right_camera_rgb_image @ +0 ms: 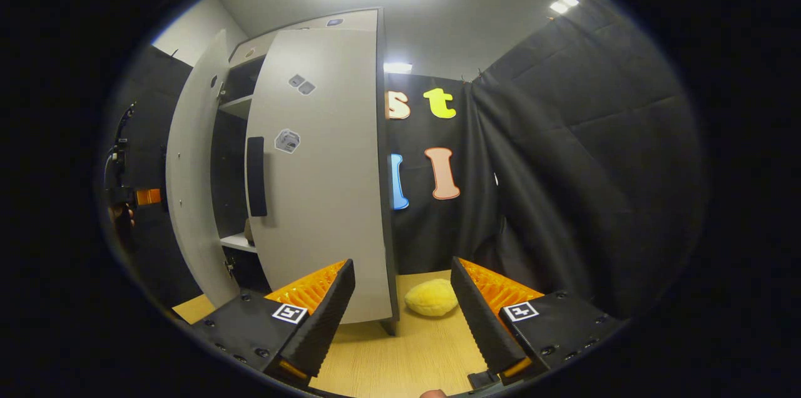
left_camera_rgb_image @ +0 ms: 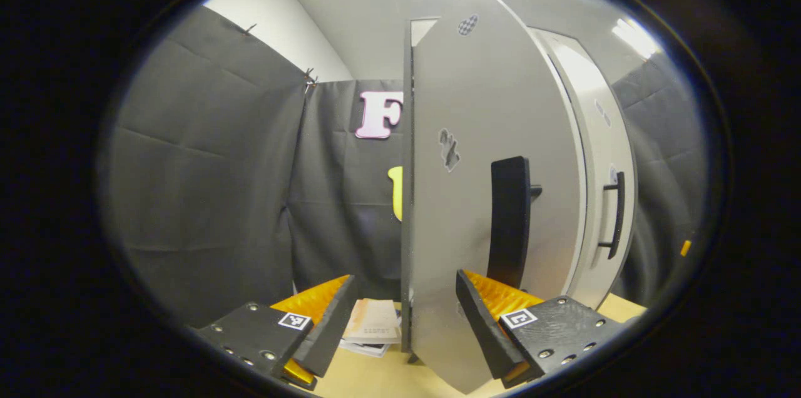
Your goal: Grab one shoe with the right hand and put it into the shoe cabinet, grab the other shoe with the left hand and put it into the shoe cabinet; then close the right door with the right hand and the left door with the left hand.
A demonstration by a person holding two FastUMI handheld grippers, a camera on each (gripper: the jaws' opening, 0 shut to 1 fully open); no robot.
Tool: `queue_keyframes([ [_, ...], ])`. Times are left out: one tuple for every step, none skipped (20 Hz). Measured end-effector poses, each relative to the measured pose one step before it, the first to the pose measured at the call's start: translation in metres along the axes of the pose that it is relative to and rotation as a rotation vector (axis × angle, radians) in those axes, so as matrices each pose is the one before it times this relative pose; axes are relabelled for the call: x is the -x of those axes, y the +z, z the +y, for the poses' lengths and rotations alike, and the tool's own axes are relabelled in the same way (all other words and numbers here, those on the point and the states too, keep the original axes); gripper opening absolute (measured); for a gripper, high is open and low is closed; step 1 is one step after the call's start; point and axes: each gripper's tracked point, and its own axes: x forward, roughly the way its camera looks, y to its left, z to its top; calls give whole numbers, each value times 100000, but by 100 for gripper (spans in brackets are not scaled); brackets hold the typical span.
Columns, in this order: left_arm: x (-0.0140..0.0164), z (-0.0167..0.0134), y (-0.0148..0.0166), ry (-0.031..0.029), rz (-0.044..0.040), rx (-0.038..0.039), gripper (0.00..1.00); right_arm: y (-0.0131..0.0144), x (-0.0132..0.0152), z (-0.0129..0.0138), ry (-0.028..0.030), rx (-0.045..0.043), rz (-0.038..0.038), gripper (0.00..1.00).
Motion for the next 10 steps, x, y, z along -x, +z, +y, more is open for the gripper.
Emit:
queue_keyframes([
  [-324,-1210,-236,-1684,44,932,100,-280,64,-192,-421,230,1064,98],
  [-410,-1342,-56,-2070,143,756,100,-316,233,-194,-442,87,635,98],
  [-441,-1281,-130,-2125,-119,323,100,-123,215,-108,-358,-88,132,98],
  [-502,-1110,-7,-1506,-629,216,100,-117,357,-24,-371,-205,116,98],
  [-694,-849,-121,-533,-523,-455,100,-95,234,45,-307,-264,116,98],
  [-394,-548,-23,99,-686,-1159,100,-262,171,63,-155,-291,301,98],
  [-261,-501,68,24,-733,-1473,100,5,105,83,9,-355,212,98],
  [-138,-307,64,-107,-382,-1240,100,-9,41,165,195,-268,116,98],
  [187,-13,-25,-296,-298,-827,100,27,-87,238,195,-64,124,98],
  [104,-73,36,-668,6,-437,100,-173,8,206,208,-24,243,98],
])
